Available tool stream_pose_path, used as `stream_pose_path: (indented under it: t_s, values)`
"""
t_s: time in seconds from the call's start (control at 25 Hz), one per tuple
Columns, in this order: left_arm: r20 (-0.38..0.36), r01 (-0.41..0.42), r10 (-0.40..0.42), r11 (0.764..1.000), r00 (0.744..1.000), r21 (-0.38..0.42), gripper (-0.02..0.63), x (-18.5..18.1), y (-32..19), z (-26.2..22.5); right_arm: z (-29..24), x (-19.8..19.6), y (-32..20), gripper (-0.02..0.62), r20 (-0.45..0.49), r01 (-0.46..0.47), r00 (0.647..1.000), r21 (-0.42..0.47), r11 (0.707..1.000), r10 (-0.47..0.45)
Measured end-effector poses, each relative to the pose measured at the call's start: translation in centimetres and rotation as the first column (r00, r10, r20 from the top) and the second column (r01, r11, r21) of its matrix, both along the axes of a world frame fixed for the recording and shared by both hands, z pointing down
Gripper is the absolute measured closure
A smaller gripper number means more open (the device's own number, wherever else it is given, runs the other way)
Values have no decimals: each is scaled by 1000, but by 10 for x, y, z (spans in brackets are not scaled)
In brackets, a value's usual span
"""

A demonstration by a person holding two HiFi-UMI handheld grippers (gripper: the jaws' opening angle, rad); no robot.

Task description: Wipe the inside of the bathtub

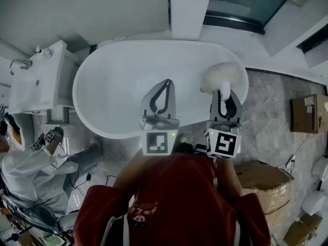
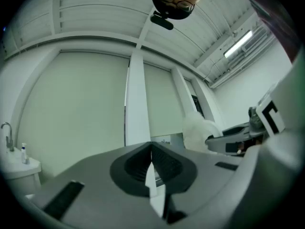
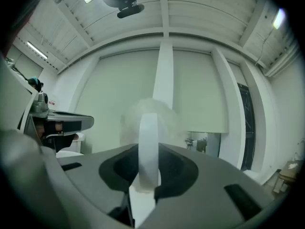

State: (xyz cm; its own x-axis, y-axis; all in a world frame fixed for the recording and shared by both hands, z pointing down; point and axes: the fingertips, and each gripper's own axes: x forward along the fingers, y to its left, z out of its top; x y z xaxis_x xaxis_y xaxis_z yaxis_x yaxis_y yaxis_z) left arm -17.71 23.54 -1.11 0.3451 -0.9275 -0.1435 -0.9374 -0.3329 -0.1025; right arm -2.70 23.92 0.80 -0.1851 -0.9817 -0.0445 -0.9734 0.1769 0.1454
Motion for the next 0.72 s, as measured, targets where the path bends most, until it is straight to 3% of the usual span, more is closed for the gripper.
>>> stream_pose_path:
  t_s: [0.44, 0.72]
  values:
    - [-41, 22, -23, 1000, 999, -21, 591, -23, -3, 5, 3, -18, -8, 505, -11, -1, 1000, -18, 1000, 1]
    - [-45, -7, 5, 1000, 999, -28, 591, -29, -6, 10, 11, -20, -5, 505, -7, -40, 999, -42, 998, 40]
